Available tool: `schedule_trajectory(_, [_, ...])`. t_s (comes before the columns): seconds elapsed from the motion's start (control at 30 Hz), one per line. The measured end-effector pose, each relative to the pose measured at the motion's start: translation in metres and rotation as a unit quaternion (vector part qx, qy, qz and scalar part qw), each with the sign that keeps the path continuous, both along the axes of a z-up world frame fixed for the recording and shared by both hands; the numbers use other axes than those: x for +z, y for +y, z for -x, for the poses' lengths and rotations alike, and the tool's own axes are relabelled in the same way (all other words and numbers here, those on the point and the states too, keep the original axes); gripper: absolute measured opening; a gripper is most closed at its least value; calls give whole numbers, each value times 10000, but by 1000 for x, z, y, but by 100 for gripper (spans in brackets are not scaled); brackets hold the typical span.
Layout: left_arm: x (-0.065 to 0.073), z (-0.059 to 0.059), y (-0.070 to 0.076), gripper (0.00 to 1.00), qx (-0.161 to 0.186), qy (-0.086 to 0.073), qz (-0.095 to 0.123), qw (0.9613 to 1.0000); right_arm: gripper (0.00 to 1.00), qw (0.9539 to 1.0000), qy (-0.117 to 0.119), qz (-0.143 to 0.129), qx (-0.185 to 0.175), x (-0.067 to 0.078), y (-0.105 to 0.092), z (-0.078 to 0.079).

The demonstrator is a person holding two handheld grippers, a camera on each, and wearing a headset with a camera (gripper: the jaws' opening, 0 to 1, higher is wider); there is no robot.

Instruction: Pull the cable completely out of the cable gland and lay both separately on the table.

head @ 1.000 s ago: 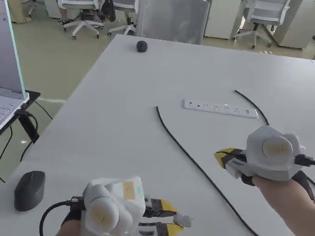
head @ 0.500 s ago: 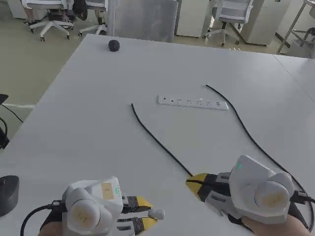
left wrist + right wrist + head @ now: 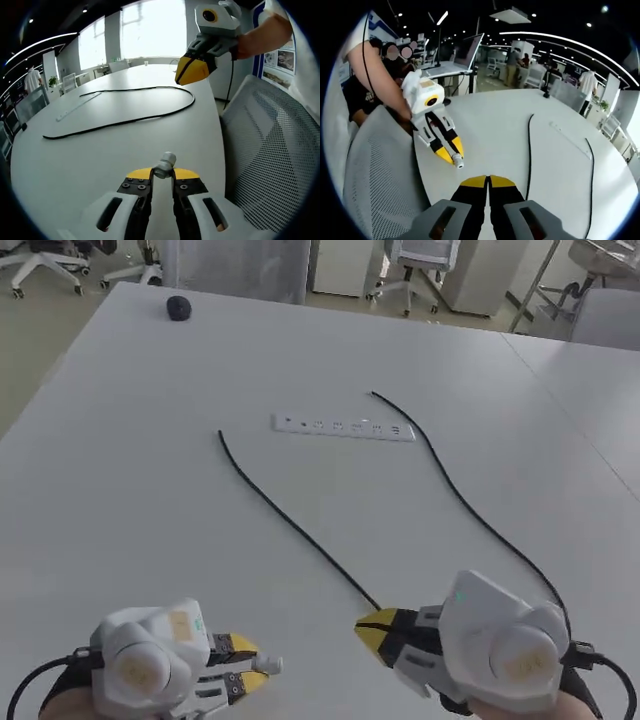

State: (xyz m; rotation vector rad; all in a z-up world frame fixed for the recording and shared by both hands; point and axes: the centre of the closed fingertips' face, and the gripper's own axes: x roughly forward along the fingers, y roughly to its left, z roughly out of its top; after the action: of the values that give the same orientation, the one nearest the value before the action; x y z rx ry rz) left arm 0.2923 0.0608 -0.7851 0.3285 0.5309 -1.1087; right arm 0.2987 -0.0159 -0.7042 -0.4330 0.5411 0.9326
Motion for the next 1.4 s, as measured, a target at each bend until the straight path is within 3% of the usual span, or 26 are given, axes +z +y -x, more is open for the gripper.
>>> schedule_trajectory(0.13, [-5,-4,-5,15,84,-10,-29,10000,0,9999,-53,-37,-147,4,-2,-1])
schedule_trajectory(0.43, [-21,-4,-12,15,-51,-160,-355,9992,0,9997,-105,-11,-199,7,-7,-2])
schedule_trajectory(0.57, [-27,-1,-12,15,-133,-220,-556,9981,0,9997,-93,-2,-241,7,-11,-2])
schedule_trajectory(0.7, [-38,9,-10,15,-309,-164,-823,9960,0,9995,-81,-35,-301,6,-14,-1])
schedule_trajectory(0.73, [-35,7,-12,15,-247,-178,-722,9969,0,9995,-80,-57,-317,6,-14,-1])
schedule_trajectory(1.4, [-35,9,-7,16,-65,-94,-627,9980,0,9995,55,-52,-314,-4,-10,7])
